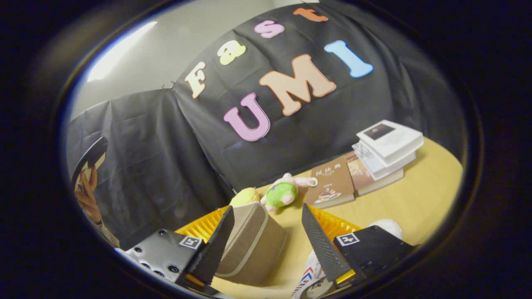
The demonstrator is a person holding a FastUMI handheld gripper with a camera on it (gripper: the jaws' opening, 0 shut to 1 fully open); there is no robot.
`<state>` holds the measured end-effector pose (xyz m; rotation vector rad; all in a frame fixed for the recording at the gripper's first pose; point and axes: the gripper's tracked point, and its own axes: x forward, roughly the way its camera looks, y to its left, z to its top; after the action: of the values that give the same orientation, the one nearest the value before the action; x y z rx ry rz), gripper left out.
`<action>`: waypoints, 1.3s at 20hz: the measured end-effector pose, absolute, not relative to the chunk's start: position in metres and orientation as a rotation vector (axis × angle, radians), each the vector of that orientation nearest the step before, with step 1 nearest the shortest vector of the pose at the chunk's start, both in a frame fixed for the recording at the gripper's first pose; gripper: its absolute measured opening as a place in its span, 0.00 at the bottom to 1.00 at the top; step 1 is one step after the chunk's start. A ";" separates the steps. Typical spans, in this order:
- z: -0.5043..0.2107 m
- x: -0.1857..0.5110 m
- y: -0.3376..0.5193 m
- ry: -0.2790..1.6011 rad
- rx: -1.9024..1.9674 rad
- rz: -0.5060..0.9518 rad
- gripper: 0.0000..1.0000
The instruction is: Open the storage box then place both shoes into the box .Put the left shoe in first, then the right shoe, with the right side of both shoes facing outward in a uniform manner.
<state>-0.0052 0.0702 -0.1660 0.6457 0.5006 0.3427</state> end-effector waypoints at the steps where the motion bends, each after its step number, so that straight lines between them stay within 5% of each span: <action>1: -0.175 -0.006 0.075 0.531 0.682 0.356 1.00; 16: -0.237 -0.049 0.173 0.977 1.228 0.636 1.00; 26: -0.261 -0.059 0.187 1.086 1.451 0.570 1.00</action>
<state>-0.0590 0.1871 -0.2610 1.4513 1.0856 0.5703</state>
